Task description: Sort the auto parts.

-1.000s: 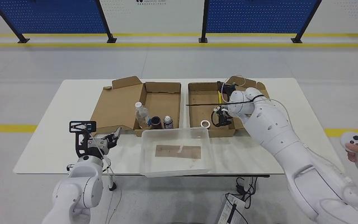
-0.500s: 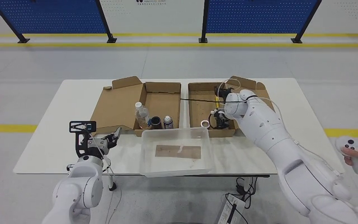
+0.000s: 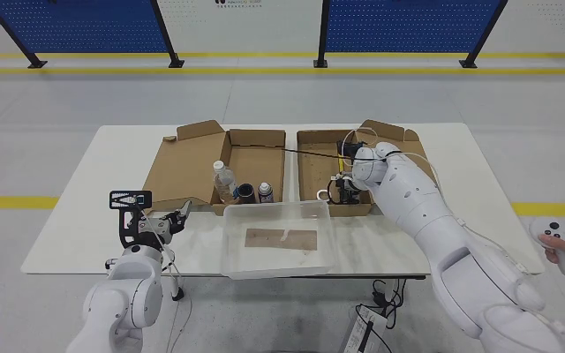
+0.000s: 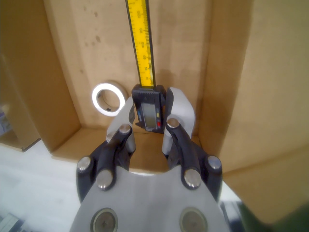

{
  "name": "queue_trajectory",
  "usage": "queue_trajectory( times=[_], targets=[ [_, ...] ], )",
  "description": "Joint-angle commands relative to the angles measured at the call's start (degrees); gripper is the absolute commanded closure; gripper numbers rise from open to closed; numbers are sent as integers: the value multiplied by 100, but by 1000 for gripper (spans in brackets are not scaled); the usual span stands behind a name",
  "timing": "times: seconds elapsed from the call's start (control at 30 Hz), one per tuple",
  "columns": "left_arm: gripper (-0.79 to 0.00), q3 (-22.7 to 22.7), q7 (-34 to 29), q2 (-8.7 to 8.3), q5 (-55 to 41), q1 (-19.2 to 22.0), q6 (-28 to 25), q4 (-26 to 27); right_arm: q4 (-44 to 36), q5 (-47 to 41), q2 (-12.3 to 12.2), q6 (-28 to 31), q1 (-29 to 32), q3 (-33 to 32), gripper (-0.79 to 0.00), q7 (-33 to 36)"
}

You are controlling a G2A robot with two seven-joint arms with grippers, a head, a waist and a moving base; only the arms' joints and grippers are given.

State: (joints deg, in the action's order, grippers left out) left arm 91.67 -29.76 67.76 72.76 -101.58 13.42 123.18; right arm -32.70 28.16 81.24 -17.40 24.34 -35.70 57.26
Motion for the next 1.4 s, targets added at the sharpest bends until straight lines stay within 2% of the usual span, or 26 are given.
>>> queue_trajectory(
  times=[0.0, 0.5, 0.57, 0.73, 0.83, 1.07, 1.2, 1.37],
  targets=[
    [-785, 0, 0, 0, 0, 0, 0, 0, 52, -2, 20, -5, -9, -5, 0, 13],
    [-785, 0, 0, 0, 0, 0, 0, 0, 380, 41, 165, -45, -87, -58, 0, 141],
    [-785, 0, 0, 0, 0, 0, 0, 0, 405, 42, 176, -32, -93, -68, -83, 151],
    [-785, 0, 0, 0, 0, 0, 0, 0, 474, 62, 211, -32, -103, -93, -111, 141],
    [-785, 0, 0, 0, 0, 0, 0, 0, 509, 80, 229, -24, -107, -107, -182, 139],
    [-785, 0, 0, 0, 0, 0, 0, 0, 576, 135, 268, -57, -121, -133, -194, 175],
    [-785, 0, 0, 0, 0, 0, 0, 0, 613, 148, 283, -20, -121, -160, -246, 187],
    [-785, 0, 0, 0, 0, 0, 0, 0, 653, 175, 297, -4, -127, -196, -256, 187]
  ],
)
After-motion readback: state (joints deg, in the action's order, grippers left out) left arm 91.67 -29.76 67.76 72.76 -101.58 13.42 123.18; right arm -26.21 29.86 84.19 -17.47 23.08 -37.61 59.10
